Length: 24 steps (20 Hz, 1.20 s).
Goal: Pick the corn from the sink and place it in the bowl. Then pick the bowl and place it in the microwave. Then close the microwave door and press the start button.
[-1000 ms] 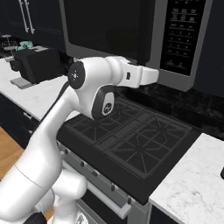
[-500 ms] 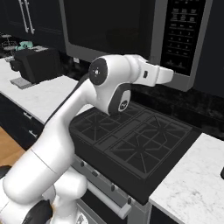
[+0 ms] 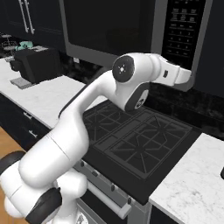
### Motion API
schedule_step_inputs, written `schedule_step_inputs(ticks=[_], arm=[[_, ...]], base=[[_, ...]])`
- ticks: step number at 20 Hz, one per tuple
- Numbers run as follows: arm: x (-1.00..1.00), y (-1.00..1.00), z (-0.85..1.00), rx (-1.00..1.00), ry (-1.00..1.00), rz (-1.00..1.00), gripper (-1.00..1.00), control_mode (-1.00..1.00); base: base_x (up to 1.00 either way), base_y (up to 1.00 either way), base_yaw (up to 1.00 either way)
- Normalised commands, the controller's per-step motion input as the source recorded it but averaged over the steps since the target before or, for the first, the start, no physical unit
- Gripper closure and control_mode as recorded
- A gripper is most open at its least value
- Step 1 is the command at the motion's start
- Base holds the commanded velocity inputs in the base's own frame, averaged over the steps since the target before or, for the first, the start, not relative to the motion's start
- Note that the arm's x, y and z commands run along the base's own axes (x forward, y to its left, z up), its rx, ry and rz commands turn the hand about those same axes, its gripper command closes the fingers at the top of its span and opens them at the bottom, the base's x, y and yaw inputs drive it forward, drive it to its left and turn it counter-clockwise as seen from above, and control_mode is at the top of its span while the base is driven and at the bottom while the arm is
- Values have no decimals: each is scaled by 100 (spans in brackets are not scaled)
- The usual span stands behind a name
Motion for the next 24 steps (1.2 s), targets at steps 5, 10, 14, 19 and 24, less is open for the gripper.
schedule_step_inputs(ticks=[5,10,14,19,24], arm=[[17,-26,0,2,0,1,100,-100],[31,-9,0,0,0,2,100,-100],[2,-13,-5,0,0,4,100,-100],[6,-14,-13,1,0,5,100,-100],[72,-15,-4,3,0,5,100,-100]], base=[[0,0,0],[0,0,0],[0,0,0],[0,0,0],[0,0,0]])
